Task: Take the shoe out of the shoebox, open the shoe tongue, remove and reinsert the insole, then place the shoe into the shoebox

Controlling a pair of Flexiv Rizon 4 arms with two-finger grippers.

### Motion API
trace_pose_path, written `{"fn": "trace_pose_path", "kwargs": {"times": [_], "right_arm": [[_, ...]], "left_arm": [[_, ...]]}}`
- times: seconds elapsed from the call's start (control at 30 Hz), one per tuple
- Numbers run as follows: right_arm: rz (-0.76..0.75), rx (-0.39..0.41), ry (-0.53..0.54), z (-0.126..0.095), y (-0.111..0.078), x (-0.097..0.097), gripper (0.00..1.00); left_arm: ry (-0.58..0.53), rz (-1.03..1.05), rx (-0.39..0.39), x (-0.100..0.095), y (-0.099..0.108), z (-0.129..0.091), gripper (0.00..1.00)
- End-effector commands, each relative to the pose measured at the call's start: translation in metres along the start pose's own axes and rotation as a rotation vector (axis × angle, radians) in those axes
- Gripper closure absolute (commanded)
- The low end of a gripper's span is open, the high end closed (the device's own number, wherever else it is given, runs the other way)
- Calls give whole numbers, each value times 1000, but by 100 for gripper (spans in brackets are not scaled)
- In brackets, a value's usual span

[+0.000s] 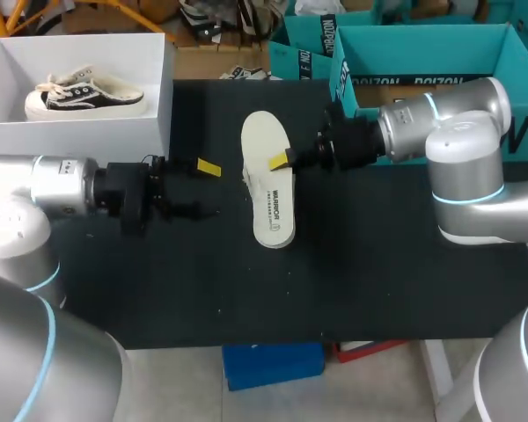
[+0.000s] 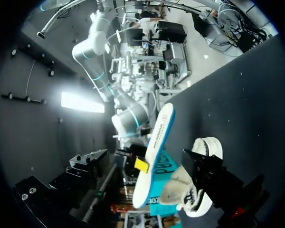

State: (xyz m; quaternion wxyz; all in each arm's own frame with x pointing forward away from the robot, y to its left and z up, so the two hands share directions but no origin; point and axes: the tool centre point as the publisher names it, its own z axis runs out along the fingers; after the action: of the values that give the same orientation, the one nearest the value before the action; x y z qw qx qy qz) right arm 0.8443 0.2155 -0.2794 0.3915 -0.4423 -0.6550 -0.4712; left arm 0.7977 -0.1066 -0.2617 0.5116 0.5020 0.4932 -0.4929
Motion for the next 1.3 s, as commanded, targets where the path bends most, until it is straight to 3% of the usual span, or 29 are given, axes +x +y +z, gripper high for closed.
{"fn": "trace_pose_path", "kwargs": {"times": [0.03, 0.17, 0.47, 1.07, 1.17, 1.27, 1.3], "right_arm": [[1, -1, -2, 2, 0, 0, 100], [1, -1, -2, 2, 0, 0, 100], [1, -1, -2, 2, 0, 0, 100], [1, -1, -2, 2, 0, 0, 100], [1, -1, -2, 2, 0, 0, 100], [1, -1, -2, 2, 0, 0, 100], [1, -1, -2, 2, 0, 0, 100]], "left_arm": [[-135, 34, -44, 10, -4, 6, 0], [-134, 64, -128, 15, -2, 8, 0], [-116, 74, -234, 14, 11, 14, 0], [-90, 89, -242, 9, 46, 31, 0], [-93, 95, -237, 7, 49, 35, 14], [-94, 102, -225, 6, 51, 40, 22], [-93, 103, -222, 6, 51, 42, 37]]}}
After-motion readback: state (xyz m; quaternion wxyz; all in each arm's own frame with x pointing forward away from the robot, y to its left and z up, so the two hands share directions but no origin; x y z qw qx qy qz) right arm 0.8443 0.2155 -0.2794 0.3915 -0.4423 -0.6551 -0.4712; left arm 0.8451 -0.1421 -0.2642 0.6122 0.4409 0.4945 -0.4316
